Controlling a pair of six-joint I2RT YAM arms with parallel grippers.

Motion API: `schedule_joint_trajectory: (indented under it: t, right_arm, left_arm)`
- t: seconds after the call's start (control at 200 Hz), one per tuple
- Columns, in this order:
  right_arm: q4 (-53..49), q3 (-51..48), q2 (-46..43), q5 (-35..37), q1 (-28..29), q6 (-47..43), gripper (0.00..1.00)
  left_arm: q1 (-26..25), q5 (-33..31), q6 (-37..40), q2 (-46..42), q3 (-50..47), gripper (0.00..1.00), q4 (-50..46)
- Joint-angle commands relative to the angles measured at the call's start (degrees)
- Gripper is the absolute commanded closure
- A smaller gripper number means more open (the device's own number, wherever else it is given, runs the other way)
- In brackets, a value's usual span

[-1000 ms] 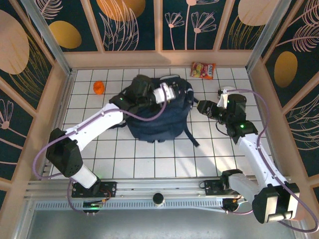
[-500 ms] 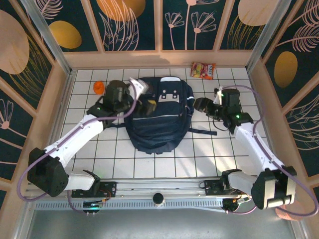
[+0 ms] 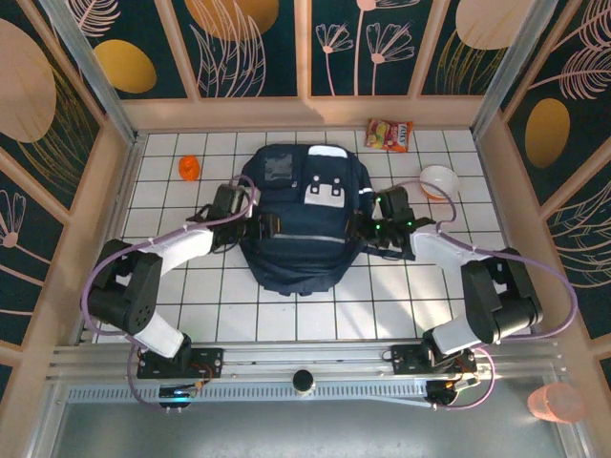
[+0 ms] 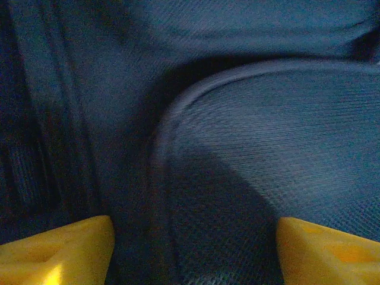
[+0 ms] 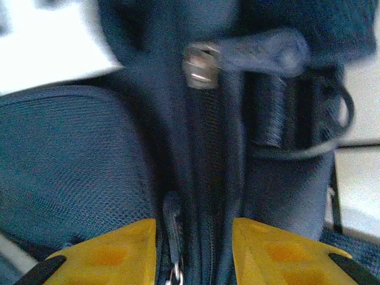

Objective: Pack the student bag

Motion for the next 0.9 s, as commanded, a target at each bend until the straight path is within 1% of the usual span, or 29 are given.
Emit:
schedule_joint_trajectory:
  t: [0.0, 0.075, 0.16, 0.195, 0.225, 0.265, 0.315, 0.36, 0.37, 0.375, 0.38, 0.385, 0.39, 0.4, 0.41, 0.445, 0.52, 0.565, 0.621, 0.661, 0.666, 0.691, 0.706, 0.721, 0.796, 0.851, 0.896]
  right_arm:
    - [4.2, -4.7, 2.3, 3.4, -0.4, 1.8, 0.64]
    - [6.0, -4.8, 3.1, 2.7, -0.7, 1.6, 0.62]
    - [3.8, -1.9, 1.9, 4.0, -0.7, 0.1, 0.62]
    - [2.8, -0.4, 0.3, 4.6, -0.7, -0.5, 0.61]
    - [1.7, 0.9, -1.4, 5.2, -0.9, -1.1, 0.6]
    - [0.3, 2.8, -4.2, 6.6, -1.2, -2.2, 0.56]
    - [-2.2, 4.8, -7.9, 8.8, -2.1, -4.0, 0.46]
    - [-3.7, 6.1, -11.6, 10.3, -3.7, -5.9, 0.35]
    - [-3.9, 6.3, -12.3, 10.6, -4.1, -6.4, 0.3]
    - [-4.0, 6.4, -12.8, 10.7, -4.3, -6.5, 0.26]
    - [-4.0, 6.4, -13.1, 10.8, -4.6, -6.8, 0.19]
    - [-4.1, 6.5, -13.5, 11.0, -4.8, -7.1, 0.1]
    - [-4.2, 6.6, -13.9, 11.2, -5.2, -7.3, 0.06]
    - [-4.3, 6.6, -14.7, 11.6, -5.7, -7.9, 0.02]
    - [-4.3, 6.7, -15.4, 12.3, -6.2, -8.4, 0.01]
    - [-4.2, 6.3, -18.0, 14.5, -8.1, -10.5, 0.01]
    - [-1.2, 3.6, -23.0, 20.7, -11.9, -16.0, 0.01]
    - [2.7, 0.5, -25.4, 22.6, -14.4, -20.3, 0.01]
    - [7.9, -3.5, -27.2, 22.6, -17.3, -25.6, 0.01]
    - [12.3, -6.4, -27.7, 20.8, -20.0, -28.6, 0.01]
    - [12.7, -6.8, -27.7, 20.6, -20.3, -29.0, 0.01]
    - [15.3, -8.0, -27.7, 19.1, -21.8, -30.2, 0.01]
    - [16.7, -9.0, -27.6, 18.8, -22.8, -30.7, 0.01]
    - [18.1, -9.8, -27.3, 16.7, -23.7, -31.5, 0.01]
    - [26.0, -13.3, -25.0, 10.9, -27.7, -33.9, 0.01]
    - [30.2, -15.0, -22.7, 8.7, -29.3, -35.1, 0.01]
    - [34.0, -16.3, -20.1, 7.9, -30.3, -35.4, 0.01]
  left_arm:
    - [0.0, -2.7, -5.9, 0.6, -4.5, 0.28, 3.8]
    - [0.0, -3.4, -5.8, 0.2, -4.8, 0.27, 4.1]
    - [0.0, -4.2, -5.2, -2.3, -2.5, 0.24, 3.9]
    - [0.0, -5.4, -4.8, -3.5, -1.1, 0.22, 3.5]
    - [0.0, -7.3, -4.3, -5.0, 0.4, 0.18, 2.9]
    - [0.2, -9.7, -3.4, -7.0, 2.1, 0.14, 2.2]
    - [0.5, -13.4, -2.4, -9.9, 3.7, 0.1, 1.8]
    - [1.1, -17.7, -1.2, -13.2, 3.9, 0.09, 2.7]
    - [1.3, -18.8, -0.9, -13.9, 3.8, 0.09, 3.0]
    - [1.4, -19.5, -0.7, -14.2, 3.7, 0.08, 3.3]
    - [1.5, -20.1, -0.6, -14.7, 3.6, 0.08, 3.5]
    - [1.6, -20.8, -0.3, -15.2, 3.5, 0.08, 3.7]
    - [1.6, -21.4, -0.1, -15.5, 3.3, 0.08, 3.9]
    - [1.7, -22.8, 0.2, -16.4, 2.8, 0.07, 4.6]
    - [1.8, -24.1, 0.8, -17.2, 2.4, 0.05, 5.1]
    - [2.1, -29.7, 2.2, -20.4, -0.1, 0.01, 8.2]
    - [2.5, -41.0, 6.3, -27.2, -8.2, 0.01, 18.3]
    - [2.7, -46.6, 9.5, -30.9, -13.7, 0.01, 25.4]
    - [3.0, -51.9, 14.1, -34.0, -19.8, 0.01, 34.1]
    - [3.1, -55.9, 16.3, -35.2, -23.1, 0.01, 38.4]
    - [3.1, -57.3, 16.5, -35.3, -23.5, 0.01, 39.2]
    - [3.2, -60.1, 16.9, -35.3, -25.6, 0.01, 42.6]
    - [3.5, -60.8, 17.1, -35.1, -26.8, 0.01, 44.3]
    - [3.8, -61.4, 17.3, -34.9, -27.8, 0.01, 46.1]
    - [4.4, -61.1, 19.4, -31.5, -31.0, 0.01, 52.0]
    - [4.6, -61.9, 20.0, -27.3, -31.7, 0.01, 54.1]
    - [5.0, -62.2, 20.0, -23.5, -32.9, 0.01, 58.0]
